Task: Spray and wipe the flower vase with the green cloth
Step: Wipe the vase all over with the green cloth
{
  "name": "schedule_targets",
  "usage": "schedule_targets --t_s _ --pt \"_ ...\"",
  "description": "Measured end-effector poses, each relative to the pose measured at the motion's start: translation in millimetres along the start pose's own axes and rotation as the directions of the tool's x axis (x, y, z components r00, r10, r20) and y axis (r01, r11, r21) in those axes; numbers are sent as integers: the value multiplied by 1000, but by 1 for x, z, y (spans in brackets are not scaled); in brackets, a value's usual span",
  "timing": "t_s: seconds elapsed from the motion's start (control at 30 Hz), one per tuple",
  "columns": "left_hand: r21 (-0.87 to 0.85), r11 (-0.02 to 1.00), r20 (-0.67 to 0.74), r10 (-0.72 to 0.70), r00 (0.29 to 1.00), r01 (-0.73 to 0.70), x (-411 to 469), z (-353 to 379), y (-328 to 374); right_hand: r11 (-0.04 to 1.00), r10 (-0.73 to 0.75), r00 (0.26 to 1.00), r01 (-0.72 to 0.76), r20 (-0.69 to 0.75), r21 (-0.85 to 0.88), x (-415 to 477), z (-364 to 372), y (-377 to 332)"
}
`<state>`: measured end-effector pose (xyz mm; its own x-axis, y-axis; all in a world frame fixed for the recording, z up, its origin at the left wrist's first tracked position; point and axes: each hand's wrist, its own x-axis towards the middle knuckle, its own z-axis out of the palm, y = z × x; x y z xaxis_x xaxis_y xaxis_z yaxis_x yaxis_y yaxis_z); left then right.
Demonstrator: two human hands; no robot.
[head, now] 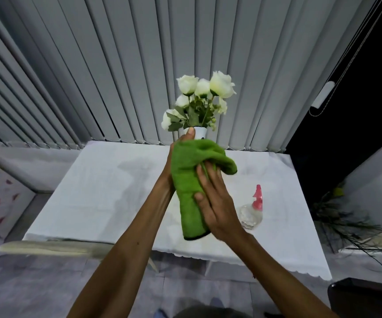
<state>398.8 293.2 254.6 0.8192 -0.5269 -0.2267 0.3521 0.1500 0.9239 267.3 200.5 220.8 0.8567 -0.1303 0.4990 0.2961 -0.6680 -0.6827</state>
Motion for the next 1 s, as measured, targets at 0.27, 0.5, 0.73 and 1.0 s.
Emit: schedule_targets --t_s 0.27,0.5,0.73,1.0 --pt "-44 976 -20 211 977 -212 12 13 14 900 373 925 -380 75 213 64 -9 -11" --pt "64 976 -65 212 975 -208 12 10 8 360 714 652 -654 254 665 71 -1 -7" --pt "98 954 -43 287 957 -282 19 6 32 -246 750 348 -642 563 726 7 19 15" --pt "-62 991 71 127 989 -123 16 2 24 -211 745 450 -540 491 815 9 20 6"
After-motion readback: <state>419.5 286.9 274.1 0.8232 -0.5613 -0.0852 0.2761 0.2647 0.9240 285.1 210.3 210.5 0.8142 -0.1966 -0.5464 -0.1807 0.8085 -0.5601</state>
